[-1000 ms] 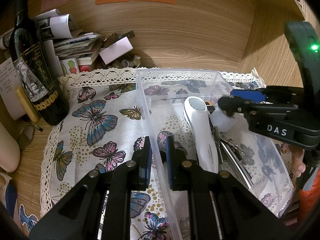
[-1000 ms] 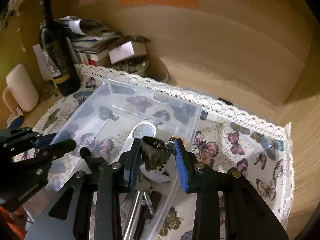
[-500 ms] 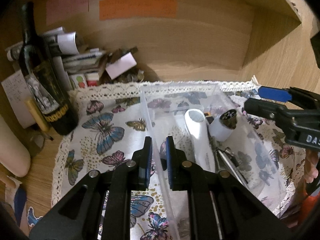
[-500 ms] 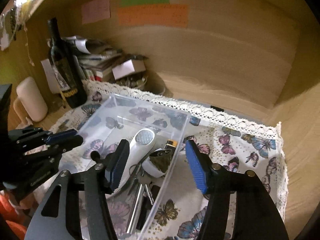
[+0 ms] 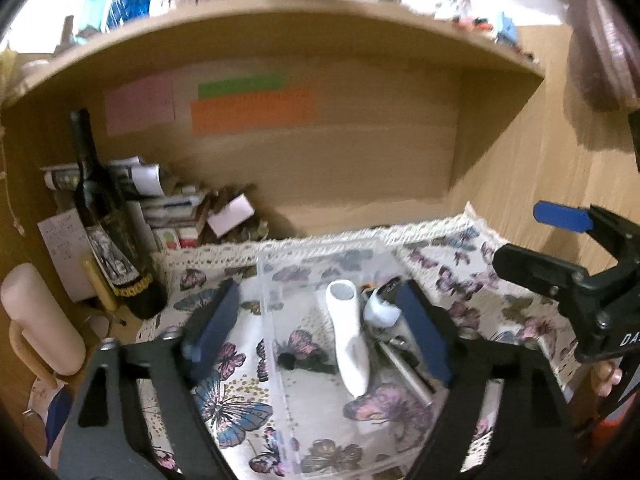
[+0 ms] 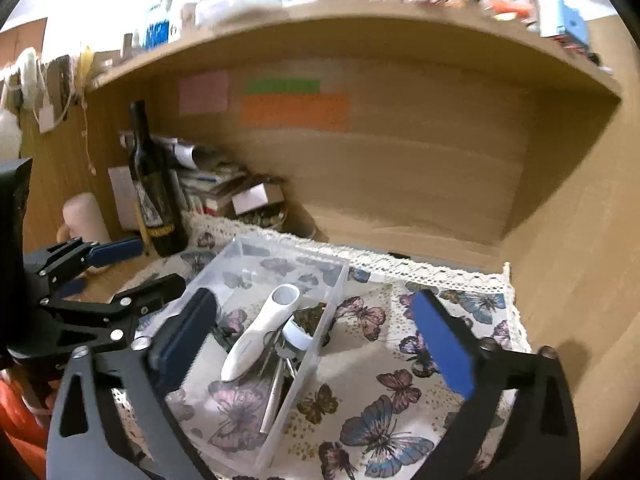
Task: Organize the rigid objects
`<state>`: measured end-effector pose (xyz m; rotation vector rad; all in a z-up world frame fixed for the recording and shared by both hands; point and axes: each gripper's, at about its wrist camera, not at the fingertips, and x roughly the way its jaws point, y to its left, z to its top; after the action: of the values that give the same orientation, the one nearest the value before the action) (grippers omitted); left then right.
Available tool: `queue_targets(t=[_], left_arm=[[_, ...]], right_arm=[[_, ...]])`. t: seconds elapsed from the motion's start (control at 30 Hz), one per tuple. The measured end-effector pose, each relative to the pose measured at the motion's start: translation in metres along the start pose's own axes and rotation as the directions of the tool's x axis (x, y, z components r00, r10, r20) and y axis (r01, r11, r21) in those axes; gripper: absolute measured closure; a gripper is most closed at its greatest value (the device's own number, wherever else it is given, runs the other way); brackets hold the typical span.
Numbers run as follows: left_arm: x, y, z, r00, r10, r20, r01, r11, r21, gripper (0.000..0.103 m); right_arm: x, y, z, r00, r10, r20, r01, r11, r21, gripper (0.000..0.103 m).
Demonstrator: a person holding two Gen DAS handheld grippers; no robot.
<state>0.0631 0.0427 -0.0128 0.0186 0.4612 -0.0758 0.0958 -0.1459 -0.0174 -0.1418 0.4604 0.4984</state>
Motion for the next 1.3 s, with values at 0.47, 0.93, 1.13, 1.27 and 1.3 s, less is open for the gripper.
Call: queue_targets(t=[0.47, 0.93, 1.13, 1.27, 1.3], left_arm=[[-0.044, -0.022, -0.003, 0.992, 0.004, 0.122, 0.001, 0.999, -0.040, 0.001], [-0.047, -0.016, -0.004, 0.992, -0.005, 0.125, 0.013, 0.998, -0.065, 0.001], [-0.048, -0.014, -0.004, 0.991, -0.007, 0.131, 0.016, 0.998, -0.068, 0.001], [-0.049, -0.014, -0.004, 0.991, -0.008, 0.133, 0.018, 0.998, -0.068, 0.001], [-0.049, -0.014, -0.004, 0.991, -0.007, 0.133, 0.016, 0.998, -0.069, 0.001]], right_arm=[[-0.048, -0.009, -0.014, 0.994, -0.023, 0.106, 0.017, 0.999, 0.050, 0.000], [-0.055, -0.009, -0.019, 0.993, -0.027, 0.111, 0.020, 0.998, 0.060, 0.000], [-0.055, -0.008, -0.018, 0.993, -0.025, 0.113, 0.019, 0.998, 0.056, 0.000], [-0.055, -0.008, -0.017, 0.993, -0.022, 0.116, 0.016, 0.999, 0.049, 0.000], [-0.055, -0.007, -0.017, 0.993, -0.021, 0.117, 0.016, 0.999, 0.045, 0.000]])
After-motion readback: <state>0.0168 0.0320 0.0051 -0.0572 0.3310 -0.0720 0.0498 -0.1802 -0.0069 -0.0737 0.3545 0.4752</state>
